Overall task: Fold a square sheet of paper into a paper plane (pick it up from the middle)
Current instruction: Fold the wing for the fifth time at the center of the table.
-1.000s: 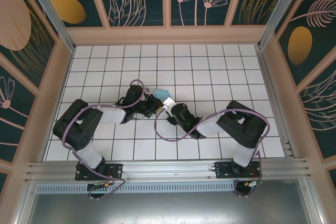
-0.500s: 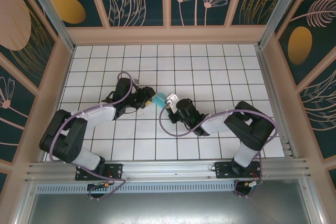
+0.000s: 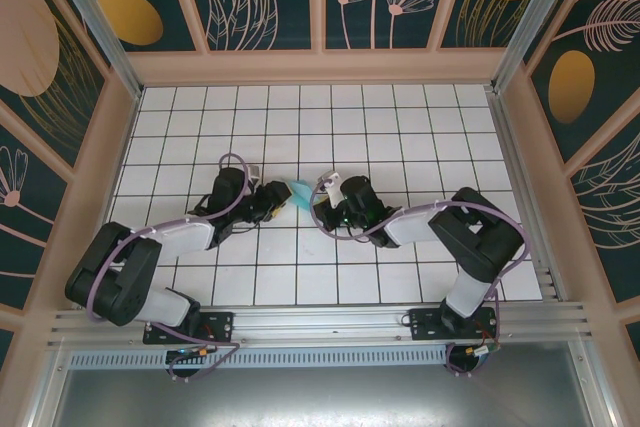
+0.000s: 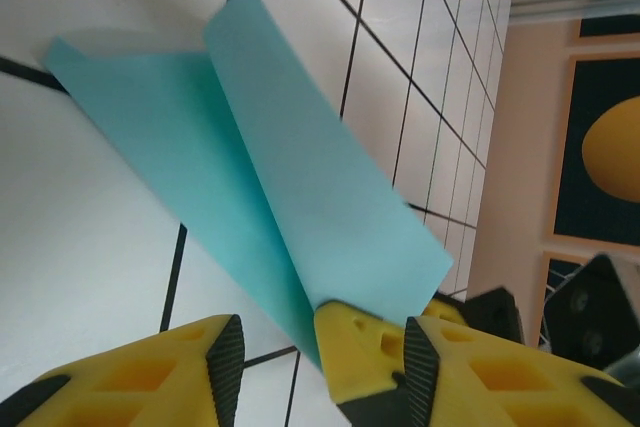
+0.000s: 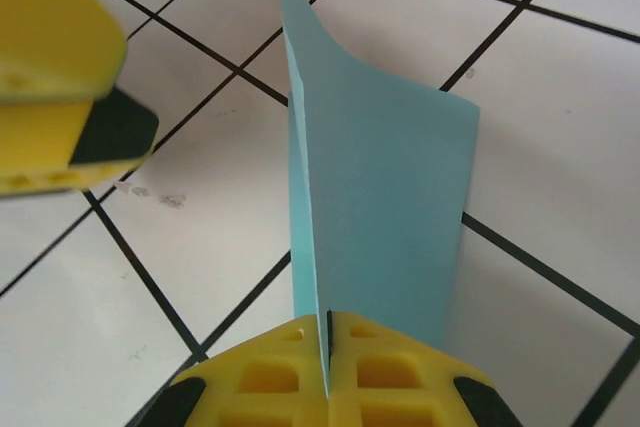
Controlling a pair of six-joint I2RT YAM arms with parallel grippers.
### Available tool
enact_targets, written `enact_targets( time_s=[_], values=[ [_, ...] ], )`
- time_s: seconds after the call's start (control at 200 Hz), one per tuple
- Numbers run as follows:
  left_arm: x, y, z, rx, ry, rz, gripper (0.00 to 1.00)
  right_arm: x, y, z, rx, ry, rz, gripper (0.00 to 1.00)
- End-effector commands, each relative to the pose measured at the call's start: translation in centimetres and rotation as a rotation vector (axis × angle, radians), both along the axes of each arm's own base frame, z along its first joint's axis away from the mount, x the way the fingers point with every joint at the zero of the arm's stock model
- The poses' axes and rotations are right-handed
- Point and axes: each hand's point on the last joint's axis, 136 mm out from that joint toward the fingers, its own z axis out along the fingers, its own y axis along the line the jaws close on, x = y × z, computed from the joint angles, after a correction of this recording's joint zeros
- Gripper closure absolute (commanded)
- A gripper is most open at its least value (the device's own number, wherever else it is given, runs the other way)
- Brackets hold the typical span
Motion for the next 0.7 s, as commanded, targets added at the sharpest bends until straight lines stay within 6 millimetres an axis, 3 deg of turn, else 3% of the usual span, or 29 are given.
enact_targets(
  time_s=[0.0, 0.505, 0.696],
  values=[
    [-0.2, -1.4, 0.9, -0.053, -0.056, -0.049, 0.52, -0.8, 1.1, -0.3, 0.062, 0.125, 0.038, 1.00],
    [-0.7, -2.1, -1.1, -0.048, -0.026, -0.064, 0.61, -1.4, 2.0, -2.5, 0.117, 0.339, 0.039, 1.00],
    [-0.7, -2.4, -1.5, -0.053, -0.022, -0.074, 0.63, -1.4, 1.8, -3.0, 0.129, 0.392, 0.027, 0.95]
  ],
)
